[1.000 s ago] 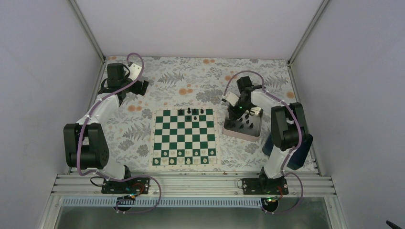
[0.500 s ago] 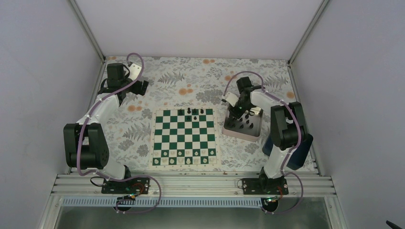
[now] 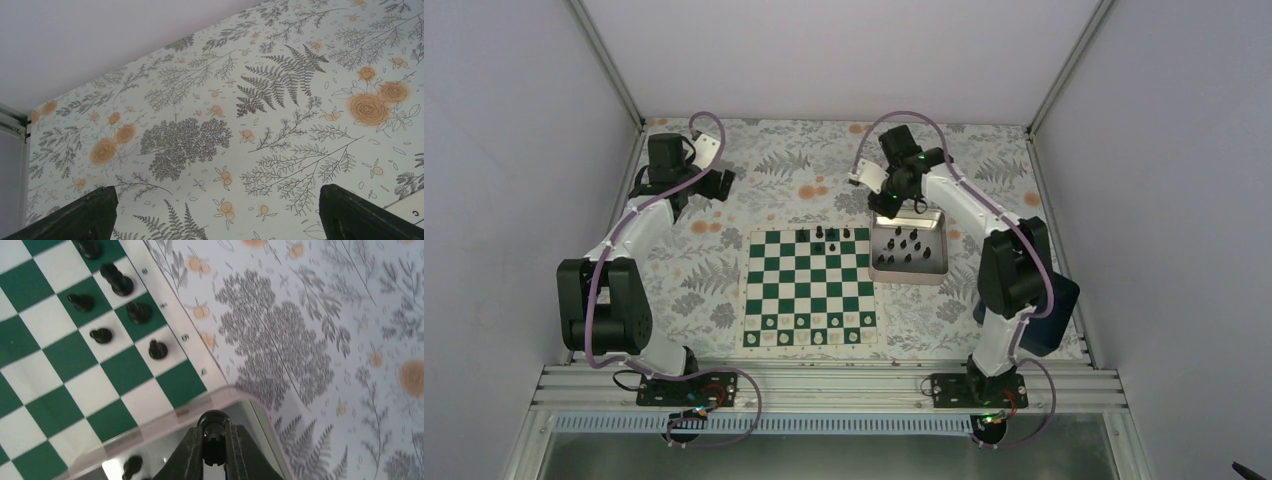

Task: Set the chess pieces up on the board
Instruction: Pick up the chess piece from the storage box, then place the chess piece on the chessboard.

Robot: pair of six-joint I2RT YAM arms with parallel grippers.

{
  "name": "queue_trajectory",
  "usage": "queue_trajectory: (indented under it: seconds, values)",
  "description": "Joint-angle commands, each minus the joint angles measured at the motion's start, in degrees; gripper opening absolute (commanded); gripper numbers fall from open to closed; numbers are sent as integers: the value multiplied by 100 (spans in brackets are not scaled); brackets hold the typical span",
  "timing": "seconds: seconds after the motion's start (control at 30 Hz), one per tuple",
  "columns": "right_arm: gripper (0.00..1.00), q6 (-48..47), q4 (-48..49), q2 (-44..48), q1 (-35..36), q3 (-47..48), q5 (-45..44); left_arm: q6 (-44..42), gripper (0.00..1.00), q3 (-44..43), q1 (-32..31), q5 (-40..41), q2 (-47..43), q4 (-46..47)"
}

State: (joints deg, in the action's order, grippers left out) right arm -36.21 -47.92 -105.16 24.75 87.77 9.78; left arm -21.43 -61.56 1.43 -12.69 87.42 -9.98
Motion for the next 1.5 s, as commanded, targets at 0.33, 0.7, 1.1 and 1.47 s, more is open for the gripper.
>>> queue_trajectory:
  seconds: [0.33, 0.7, 1.1, 1.47]
  values:
    - [6, -115, 97, -1030, 381, 478, 34, -10, 100, 48, 77, -67, -67, 57]
    - [6, -144, 108, -1304, 527, 422, 136, -10, 100, 56, 83, -72, -77, 40]
    - [7, -206, 108, -1502, 626, 418, -82, -28, 100, 91, 109, -101, -64, 83]
    - [7, -212, 156, -1568, 622, 331, -300, -19, 100, 85, 133, -138, -52, 84]
